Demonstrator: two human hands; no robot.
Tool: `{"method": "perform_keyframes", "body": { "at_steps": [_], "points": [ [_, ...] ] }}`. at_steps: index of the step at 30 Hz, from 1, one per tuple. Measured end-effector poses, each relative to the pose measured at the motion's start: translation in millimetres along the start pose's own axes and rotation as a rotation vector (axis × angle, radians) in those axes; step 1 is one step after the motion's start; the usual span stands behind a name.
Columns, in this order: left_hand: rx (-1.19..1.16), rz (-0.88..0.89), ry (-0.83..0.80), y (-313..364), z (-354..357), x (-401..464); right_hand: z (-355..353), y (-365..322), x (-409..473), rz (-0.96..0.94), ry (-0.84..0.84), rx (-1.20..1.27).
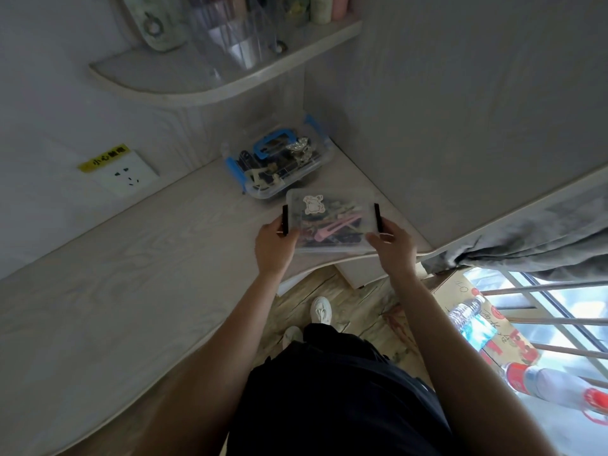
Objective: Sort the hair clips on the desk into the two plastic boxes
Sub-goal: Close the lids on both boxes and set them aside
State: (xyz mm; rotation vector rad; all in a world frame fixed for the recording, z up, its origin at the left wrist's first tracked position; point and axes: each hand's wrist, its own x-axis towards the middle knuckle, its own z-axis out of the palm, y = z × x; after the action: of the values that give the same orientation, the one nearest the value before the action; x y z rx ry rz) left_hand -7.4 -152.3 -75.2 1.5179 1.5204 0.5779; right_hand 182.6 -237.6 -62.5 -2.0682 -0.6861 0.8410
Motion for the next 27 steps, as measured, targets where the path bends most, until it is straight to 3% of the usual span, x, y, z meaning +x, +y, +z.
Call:
{"method": "perform_keyframes", "body": {
  "at_steps": [3,8,13,16,20,24,27],
  "points": [
    [0.146,0.098,0.067,-3,1,-2,1,2,-5,-0.049,0.017,-0.055],
    [0.304,0.120,0.117,1,0,-3,4,-1,-9,-0.123,0.052,-0.105],
    [0.422,0.192,0.083,1,-3,-2,5,0,-7,-0.229,0.068,-0.261],
    [0.471,0.234,-0.020,0,-9,-1,-1,0,-7,-0.217,-0.024,-0.269],
    [0.262,0.285,-0.103,14,-30,-16,-30,-7,-13,-0.075,-0.095,-0.041],
    [-0.066,0.339,-0.026,36,-64,-34,-43,-41,-20,-0.149,-0.101,0.201],
    [-0.171,0.328,0.026,45,-83,-29,-28,-77,-12,-0.253,-0.180,0.331]
  ]
}}
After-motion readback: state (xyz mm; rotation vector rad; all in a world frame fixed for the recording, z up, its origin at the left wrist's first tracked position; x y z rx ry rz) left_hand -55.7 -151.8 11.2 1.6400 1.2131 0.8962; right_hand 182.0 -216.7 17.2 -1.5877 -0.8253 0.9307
